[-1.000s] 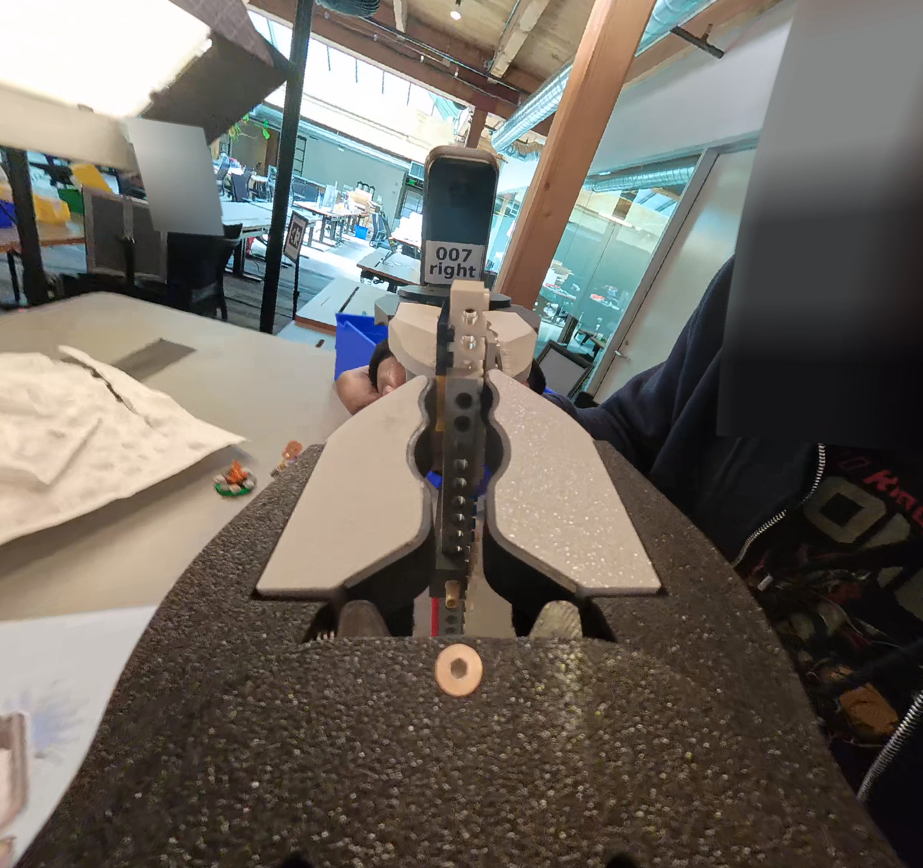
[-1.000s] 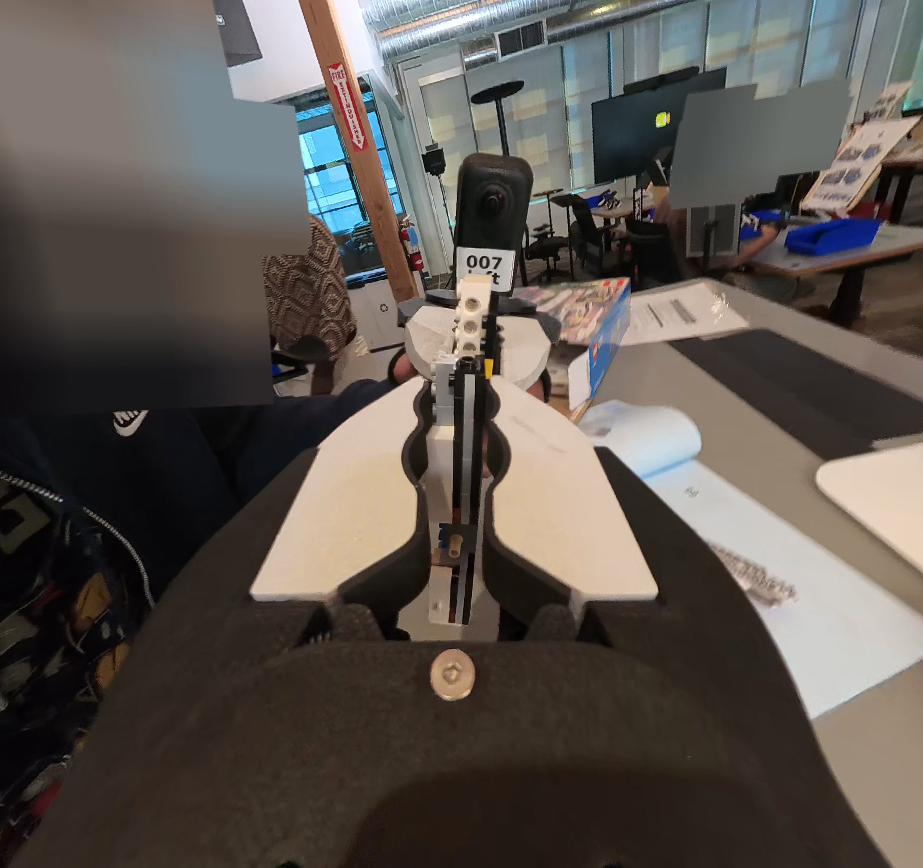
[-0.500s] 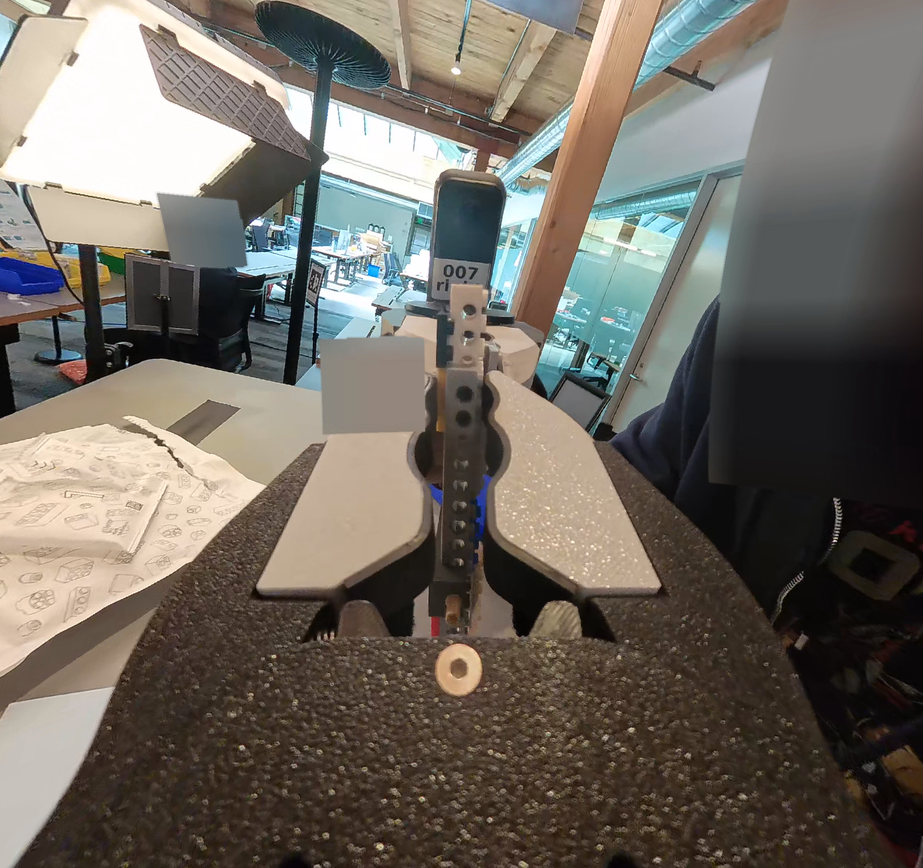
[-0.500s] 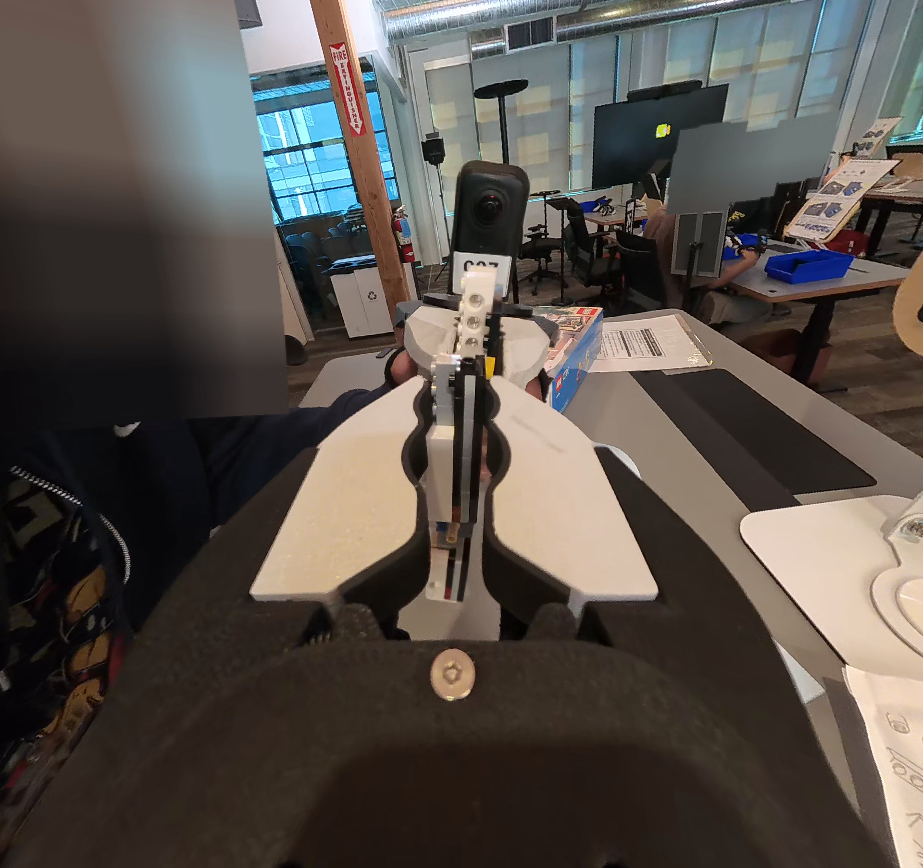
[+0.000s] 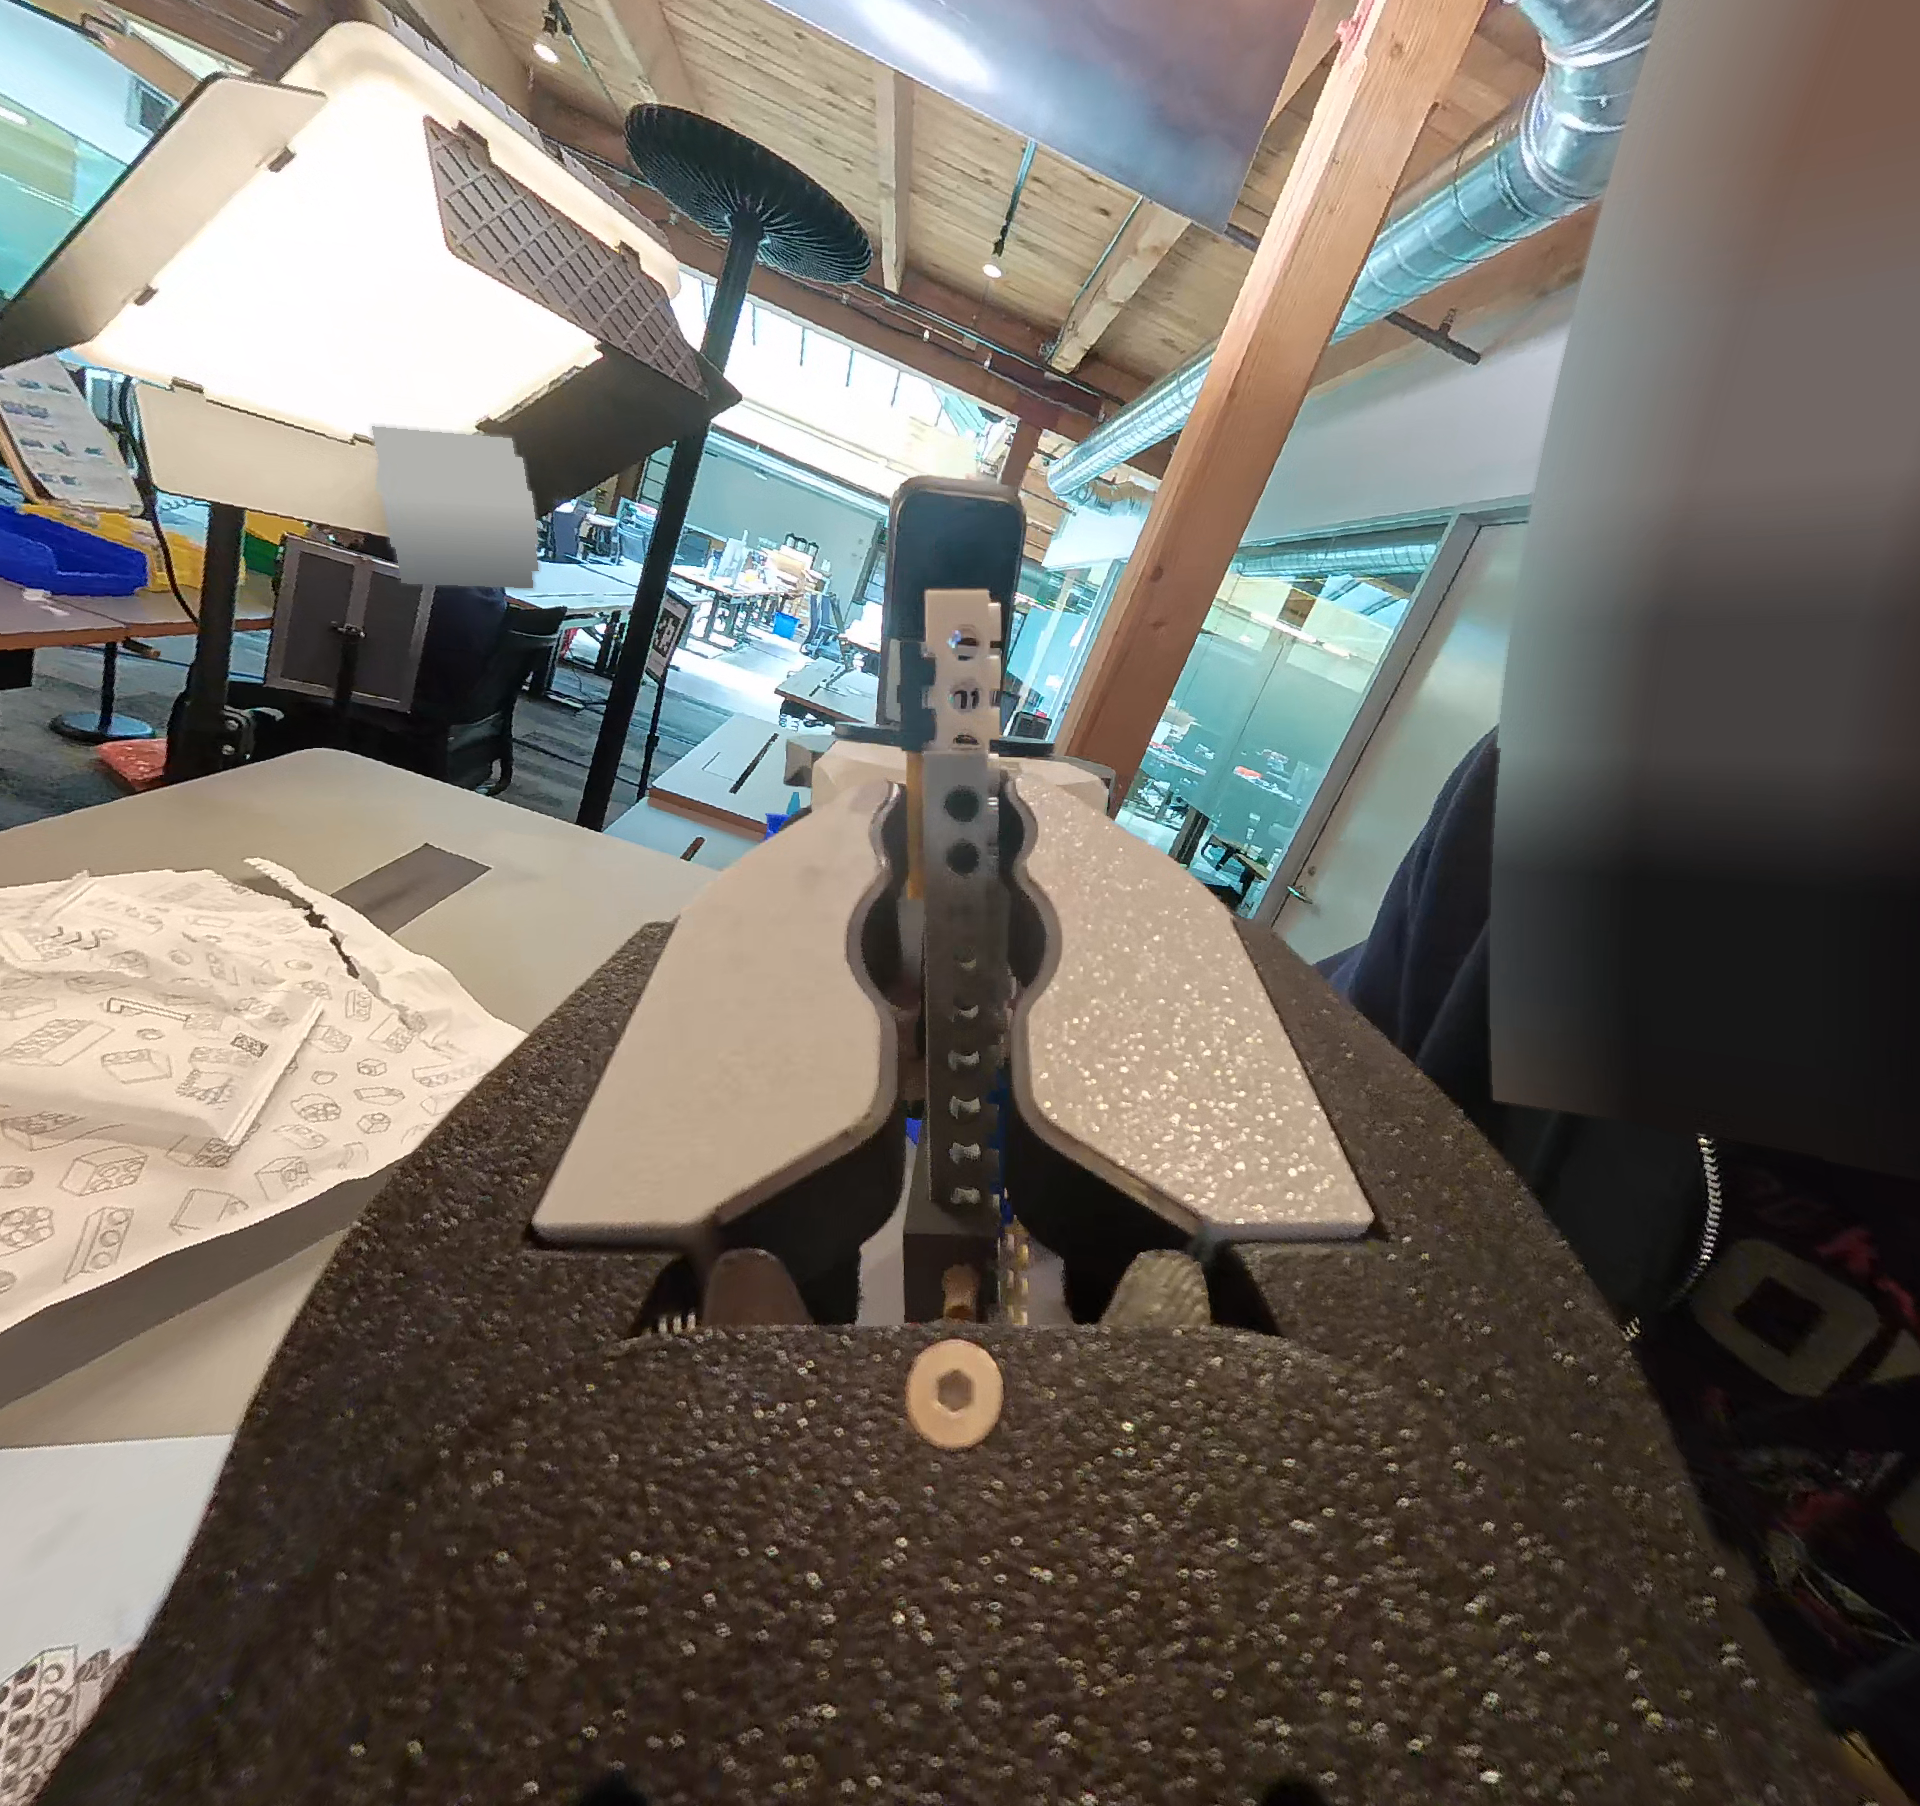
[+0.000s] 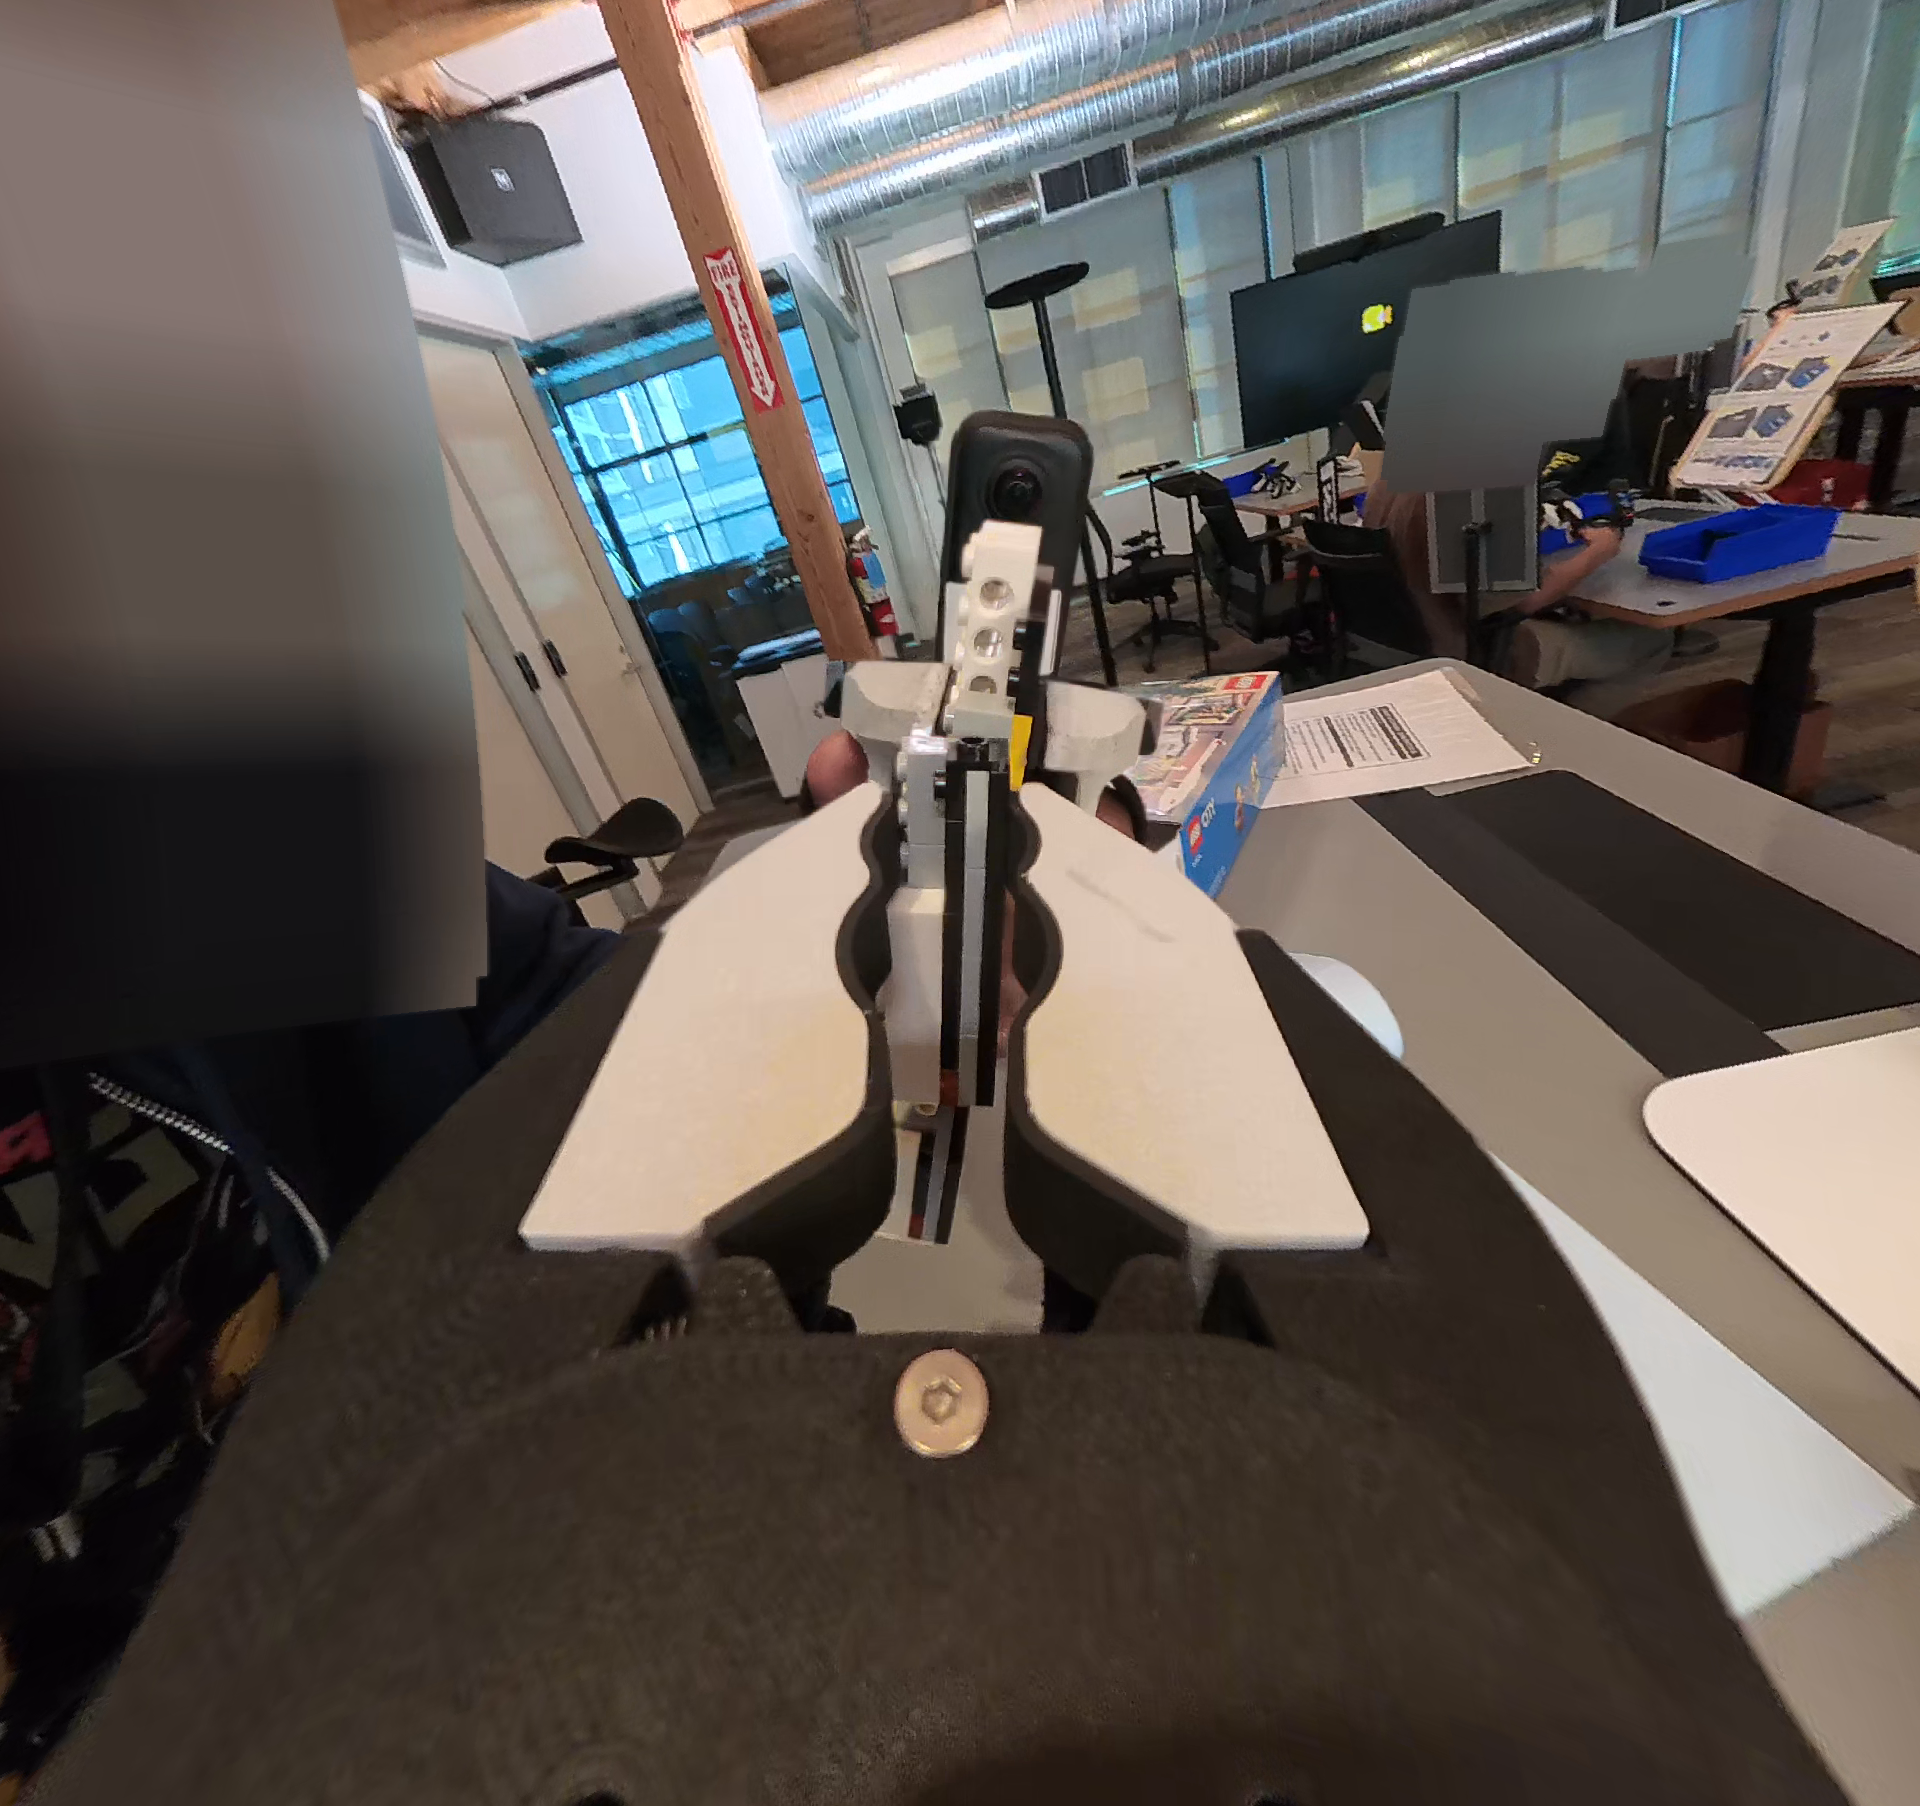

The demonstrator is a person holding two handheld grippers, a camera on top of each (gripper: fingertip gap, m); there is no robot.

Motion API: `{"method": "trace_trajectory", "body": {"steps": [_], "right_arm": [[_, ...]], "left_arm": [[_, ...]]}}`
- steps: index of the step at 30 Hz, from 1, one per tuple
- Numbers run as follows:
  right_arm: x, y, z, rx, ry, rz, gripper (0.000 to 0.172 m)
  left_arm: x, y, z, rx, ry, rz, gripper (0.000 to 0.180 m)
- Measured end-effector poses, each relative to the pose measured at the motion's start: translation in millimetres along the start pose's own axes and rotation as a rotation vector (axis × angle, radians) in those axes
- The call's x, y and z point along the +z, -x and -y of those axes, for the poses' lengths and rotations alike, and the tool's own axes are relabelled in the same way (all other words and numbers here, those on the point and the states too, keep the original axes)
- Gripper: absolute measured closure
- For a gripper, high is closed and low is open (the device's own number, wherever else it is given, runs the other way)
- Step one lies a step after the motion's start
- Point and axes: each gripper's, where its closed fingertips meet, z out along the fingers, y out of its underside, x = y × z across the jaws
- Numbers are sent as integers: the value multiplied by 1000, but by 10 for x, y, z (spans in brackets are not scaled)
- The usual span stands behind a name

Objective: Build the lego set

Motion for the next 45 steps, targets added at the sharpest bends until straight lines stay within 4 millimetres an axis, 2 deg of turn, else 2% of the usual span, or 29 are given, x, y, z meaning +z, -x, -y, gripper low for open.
{"method": "trace_trajectory", "body": {"steps": [4,8,14,25,35,45], "right_arm": [[-6,-26,-25,21,-13,14,153],[-6,-61,-6,98,-90,59,153],[-20,-119,41,121,-160,48,153],[-30,-86,115,84,-231,55,153],[-61,-63,165,31,-251,44,153],[-65,-49,159,53,-268,77,153]], "left_arm": [[9,4,-27,31,29,29,164],[11,46,-6,-57,14,31,164],[23,117,6,-89,0,75,164],[42,61,49,17,-75,53,164],[75,20,64,201,-130,100,164],[81,7,48,206,-140,88,164]]}}
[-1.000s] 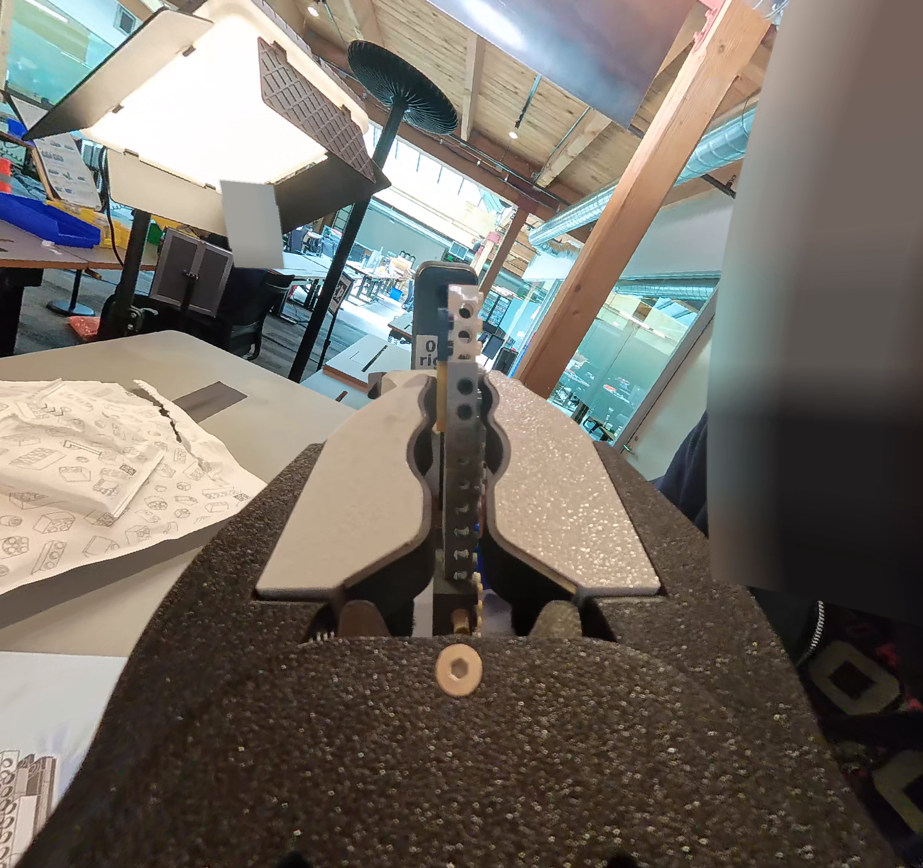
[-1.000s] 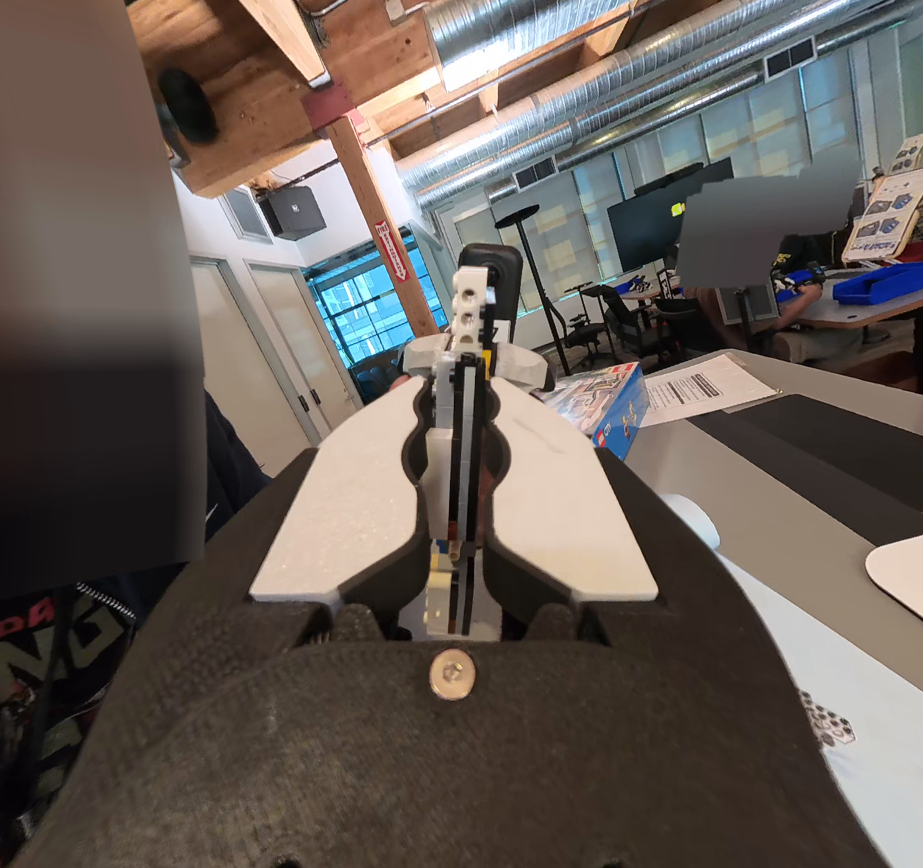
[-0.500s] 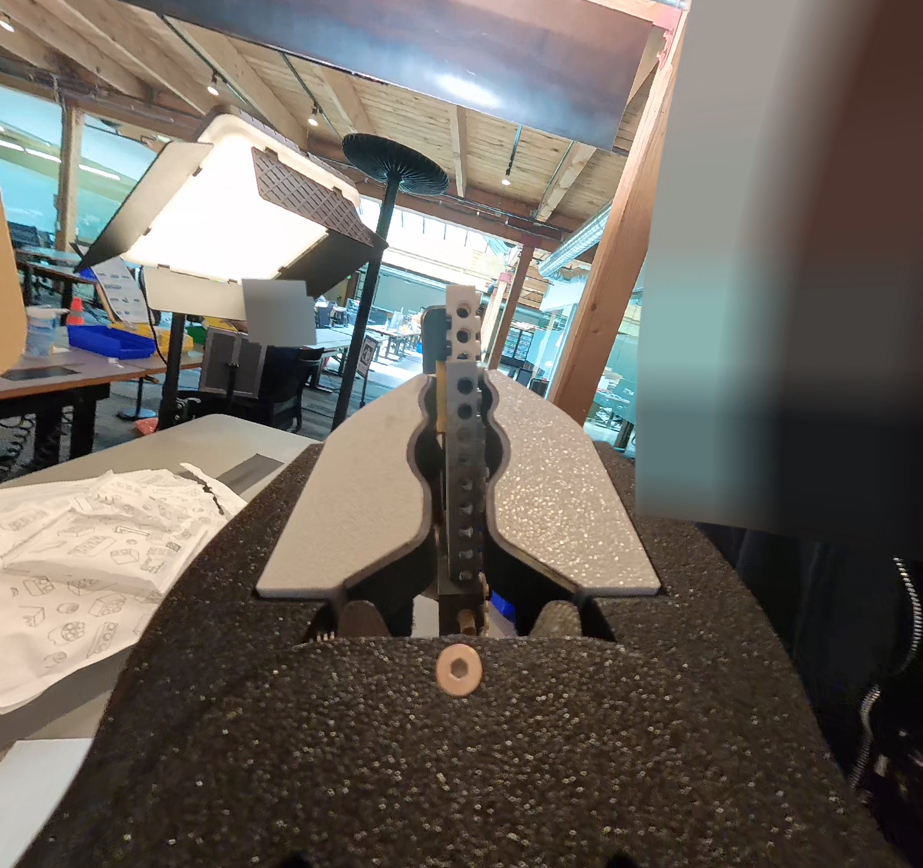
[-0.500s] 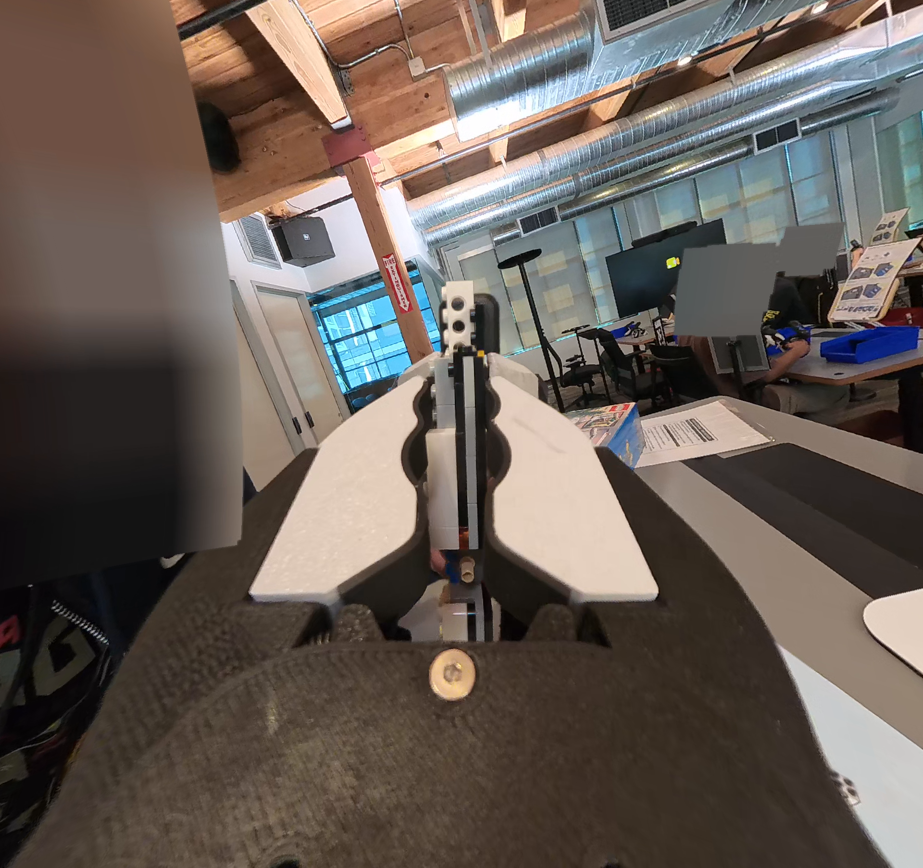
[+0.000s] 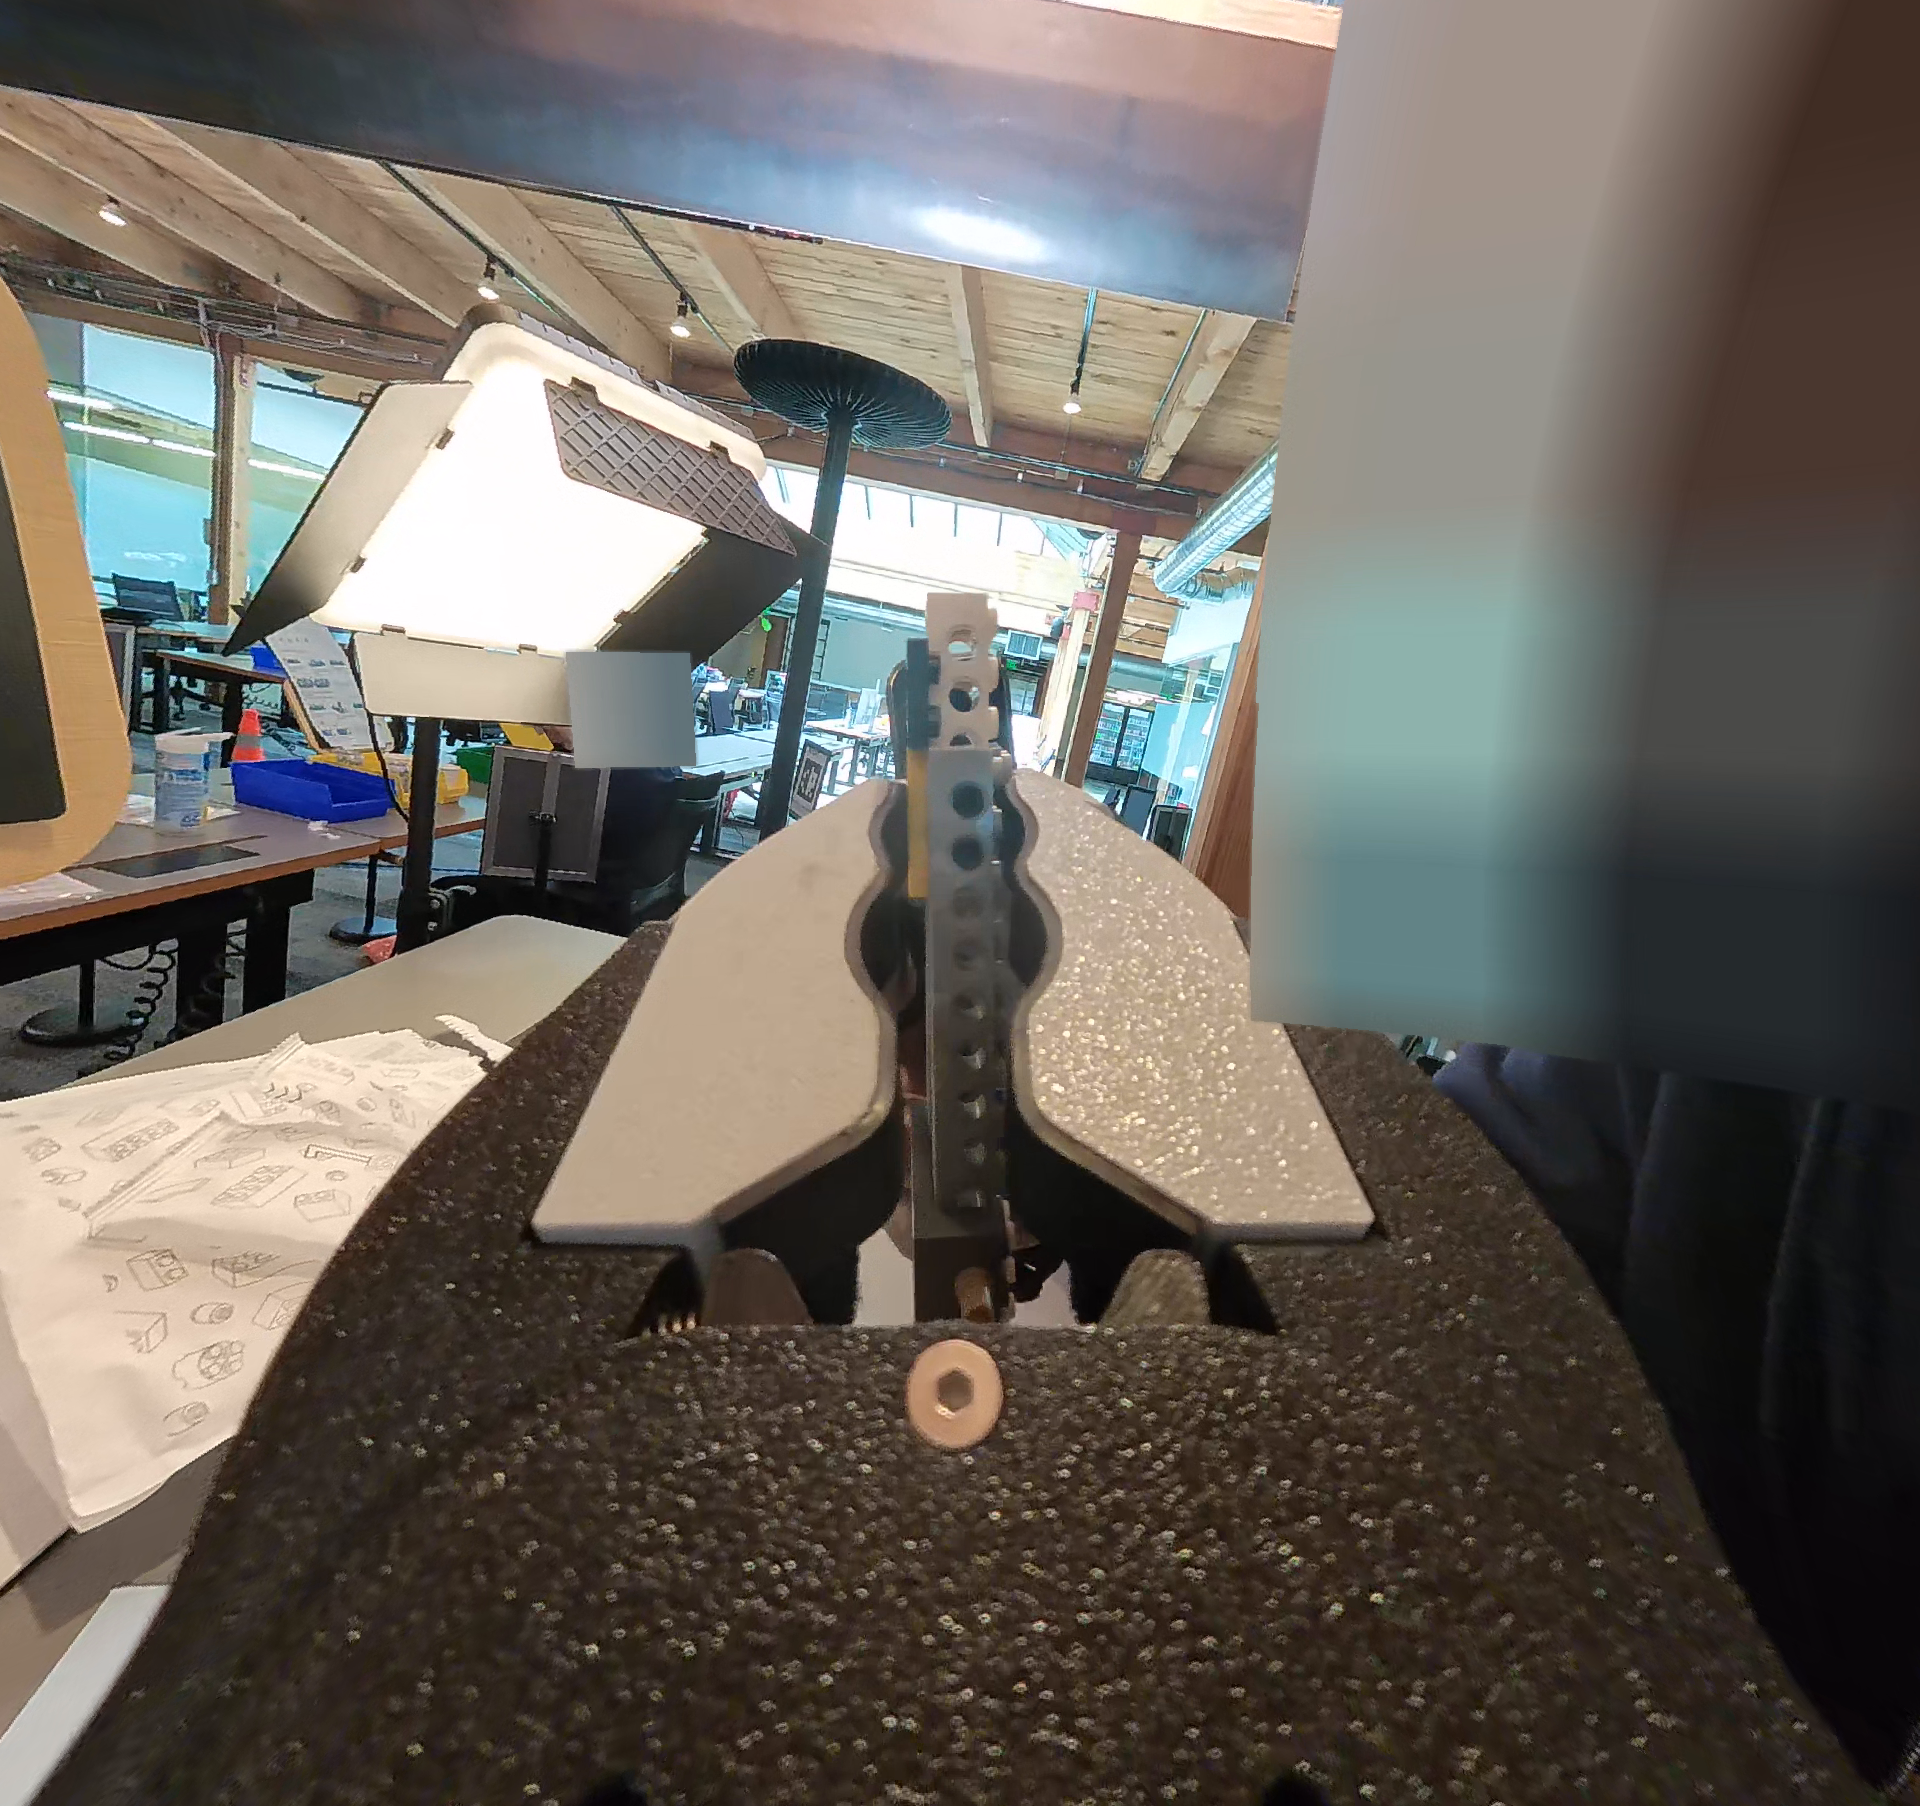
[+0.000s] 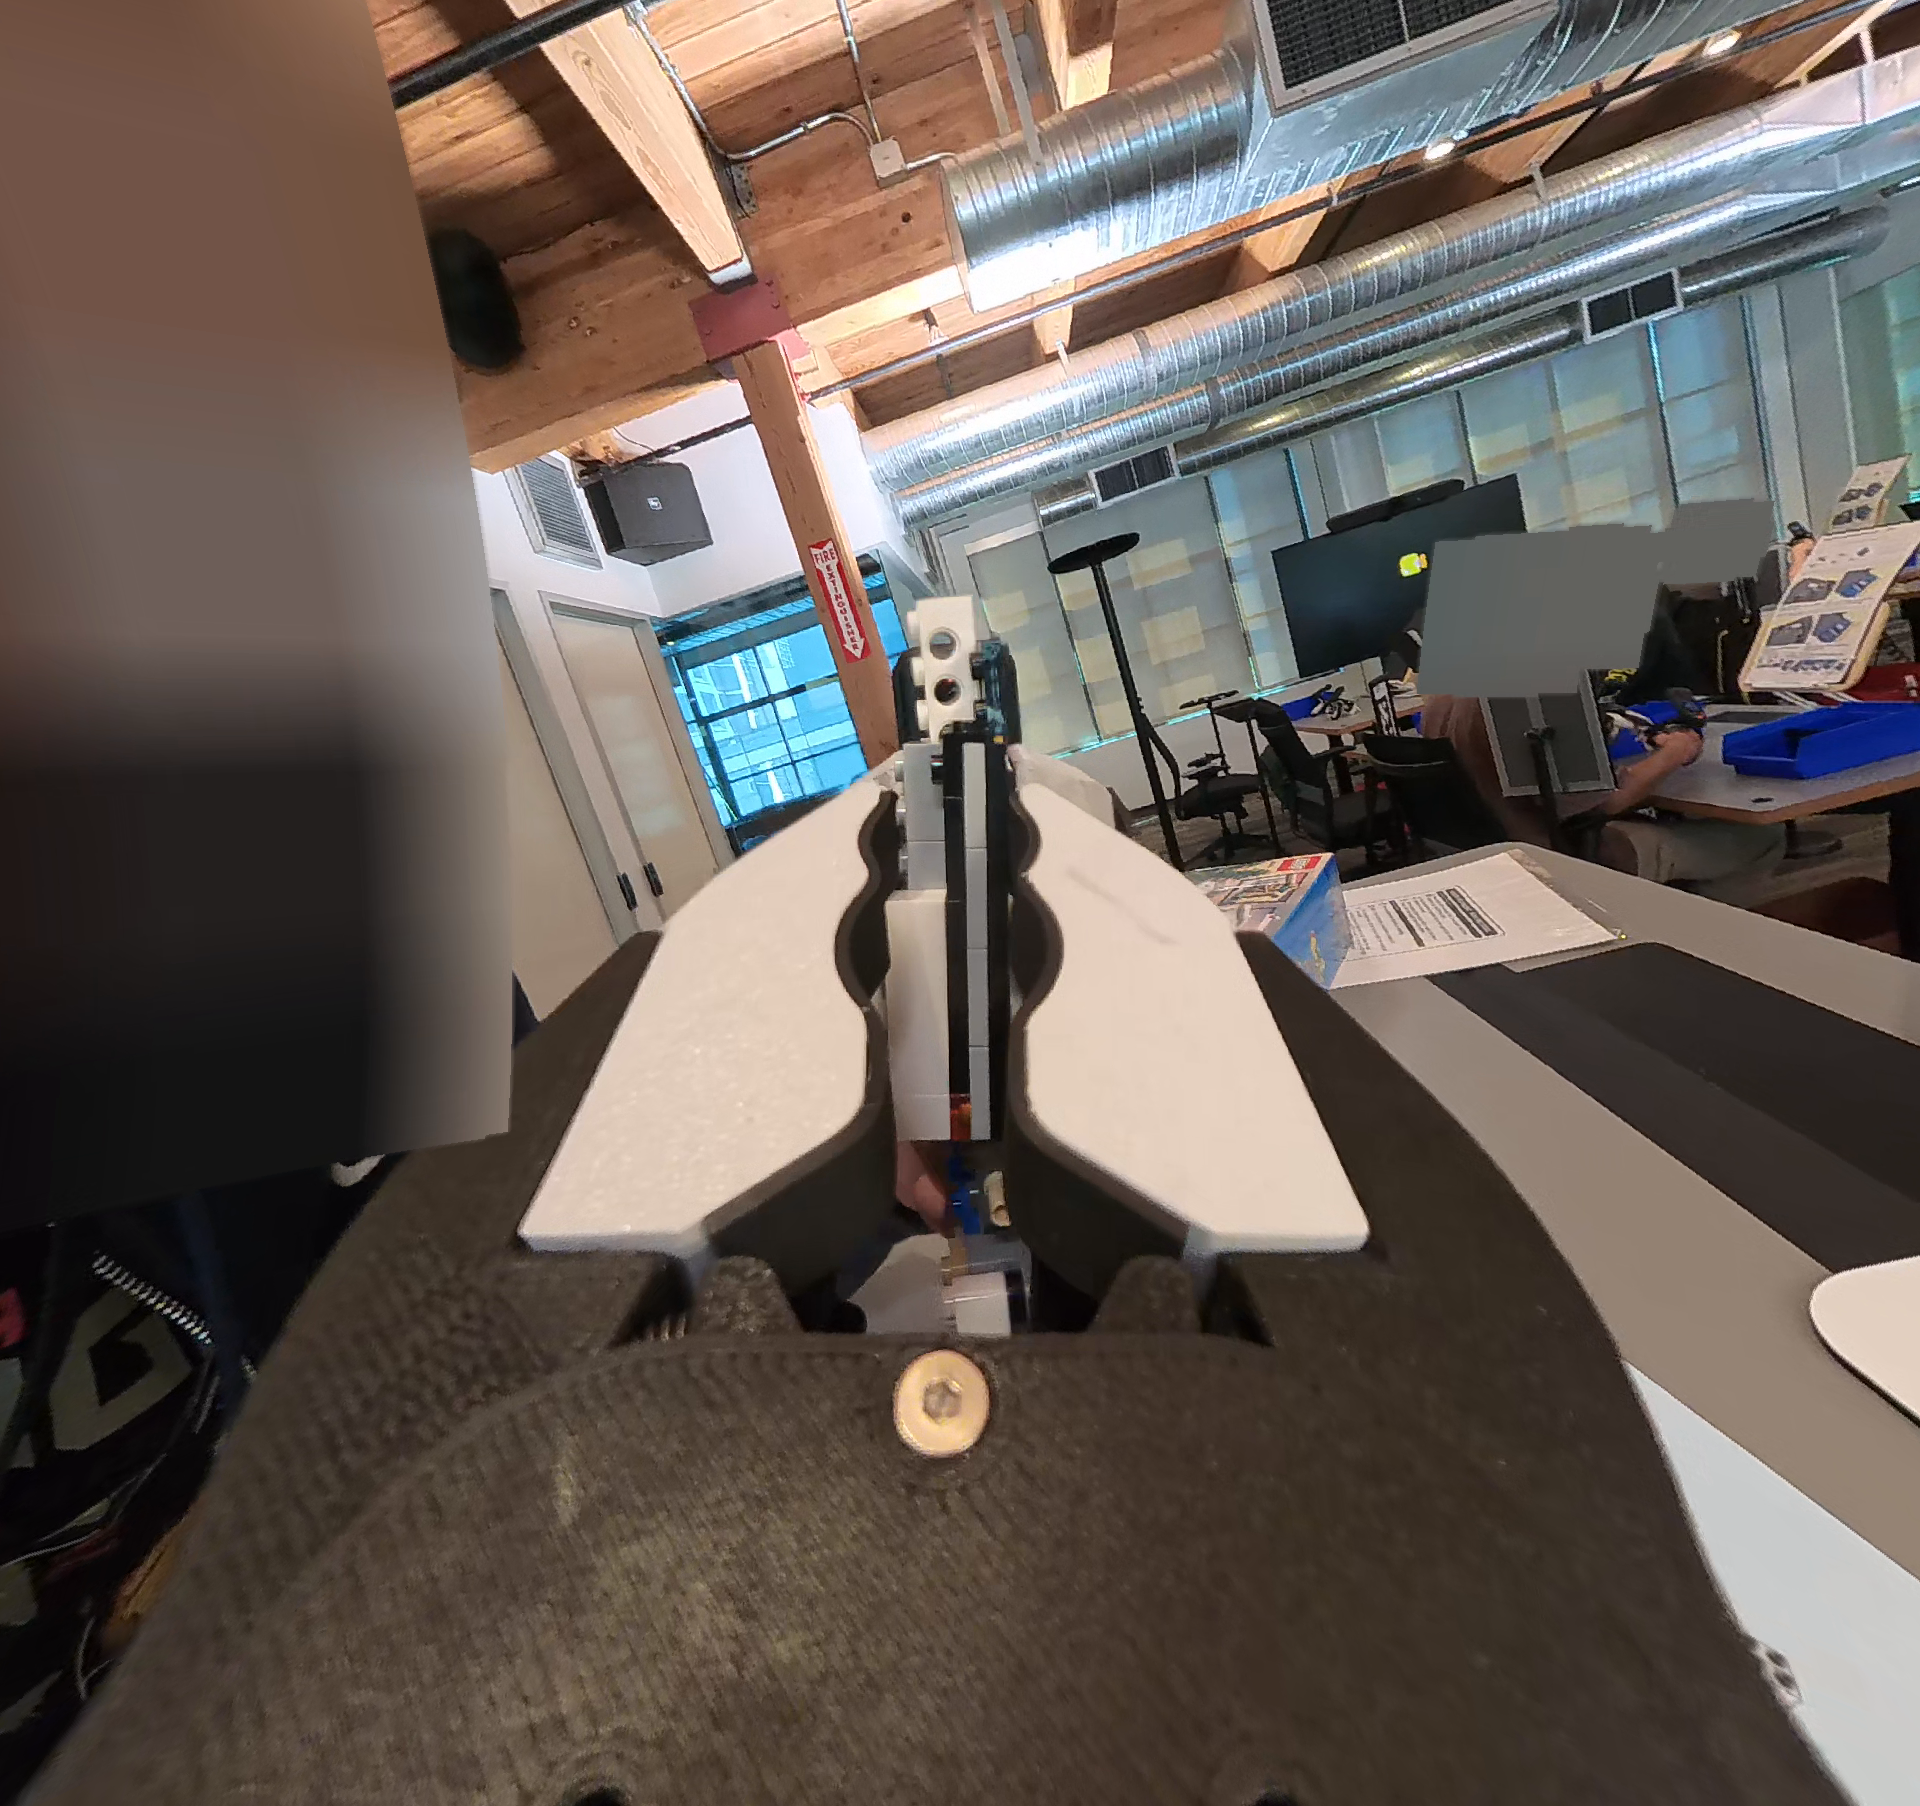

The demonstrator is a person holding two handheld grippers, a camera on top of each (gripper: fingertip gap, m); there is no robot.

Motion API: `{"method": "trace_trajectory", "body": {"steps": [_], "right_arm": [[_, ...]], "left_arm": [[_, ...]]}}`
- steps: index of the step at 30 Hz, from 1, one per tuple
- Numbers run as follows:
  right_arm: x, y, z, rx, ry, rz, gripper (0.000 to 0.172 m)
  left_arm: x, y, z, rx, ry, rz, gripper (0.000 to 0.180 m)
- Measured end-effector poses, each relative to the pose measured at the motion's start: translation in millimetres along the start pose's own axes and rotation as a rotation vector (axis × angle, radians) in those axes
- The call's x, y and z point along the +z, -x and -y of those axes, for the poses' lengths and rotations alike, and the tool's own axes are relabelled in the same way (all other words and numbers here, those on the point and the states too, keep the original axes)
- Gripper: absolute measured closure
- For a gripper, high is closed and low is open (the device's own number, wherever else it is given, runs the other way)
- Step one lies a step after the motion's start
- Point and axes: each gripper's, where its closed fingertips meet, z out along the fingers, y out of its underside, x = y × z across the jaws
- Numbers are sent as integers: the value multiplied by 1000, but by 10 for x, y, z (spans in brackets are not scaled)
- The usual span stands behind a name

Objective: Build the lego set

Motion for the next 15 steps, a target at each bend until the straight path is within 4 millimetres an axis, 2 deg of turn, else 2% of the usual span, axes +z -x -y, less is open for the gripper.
{"method": "trace_trajectory", "body": {"steps": [6,15], "right_arm": [[-2,-9,-29,-24,8,-3,153],[1,14,-59,-67,40,8,153]], "left_arm": [[3,7,-3,-80,-36,-33,164],[-17,-25,-23,-42,-23,-44,164]]}}
